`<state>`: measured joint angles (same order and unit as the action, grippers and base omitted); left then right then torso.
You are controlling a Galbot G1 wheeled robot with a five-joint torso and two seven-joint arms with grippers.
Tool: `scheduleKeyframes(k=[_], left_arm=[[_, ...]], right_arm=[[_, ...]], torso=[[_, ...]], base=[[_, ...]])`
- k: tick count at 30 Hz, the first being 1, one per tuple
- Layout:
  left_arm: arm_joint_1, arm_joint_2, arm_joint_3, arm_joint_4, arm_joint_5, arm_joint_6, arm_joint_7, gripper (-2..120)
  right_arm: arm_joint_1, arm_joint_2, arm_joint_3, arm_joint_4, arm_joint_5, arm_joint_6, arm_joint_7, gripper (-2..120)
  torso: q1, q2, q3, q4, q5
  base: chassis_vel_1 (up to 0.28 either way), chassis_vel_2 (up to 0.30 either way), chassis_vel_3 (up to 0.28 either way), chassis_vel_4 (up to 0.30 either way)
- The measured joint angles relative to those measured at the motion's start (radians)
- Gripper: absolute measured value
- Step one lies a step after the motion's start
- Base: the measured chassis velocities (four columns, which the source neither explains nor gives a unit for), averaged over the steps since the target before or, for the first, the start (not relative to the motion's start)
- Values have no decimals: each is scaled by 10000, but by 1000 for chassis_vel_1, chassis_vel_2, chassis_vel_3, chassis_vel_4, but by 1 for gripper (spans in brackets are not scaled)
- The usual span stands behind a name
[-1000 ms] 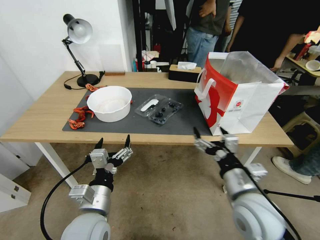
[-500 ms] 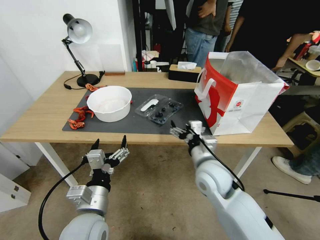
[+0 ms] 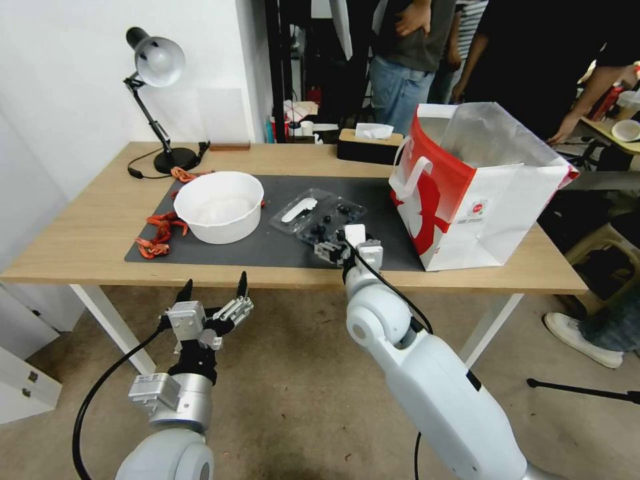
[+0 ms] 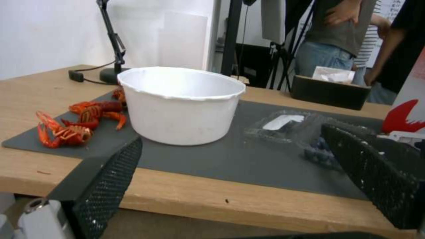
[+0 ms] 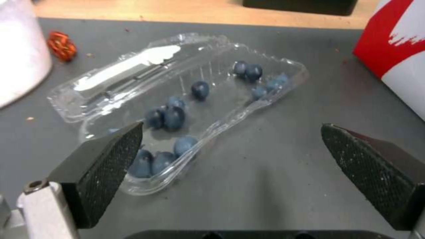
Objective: Close the takeout container lid, then place the container into the takeout bag.
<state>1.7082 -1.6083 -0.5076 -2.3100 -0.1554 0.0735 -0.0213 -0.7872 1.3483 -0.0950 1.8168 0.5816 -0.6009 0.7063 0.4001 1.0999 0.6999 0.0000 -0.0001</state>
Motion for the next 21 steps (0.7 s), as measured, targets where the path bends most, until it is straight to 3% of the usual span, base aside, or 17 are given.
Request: scheduleKeyframes(k=[21], left_arm=[[15,1,4,130,14,-225,-25,100]], right_arm=[[530,294,-33,-615,787,-722,771,100]], torso=[[0,1,1,1,1]], base=[[0,0,0,0]])
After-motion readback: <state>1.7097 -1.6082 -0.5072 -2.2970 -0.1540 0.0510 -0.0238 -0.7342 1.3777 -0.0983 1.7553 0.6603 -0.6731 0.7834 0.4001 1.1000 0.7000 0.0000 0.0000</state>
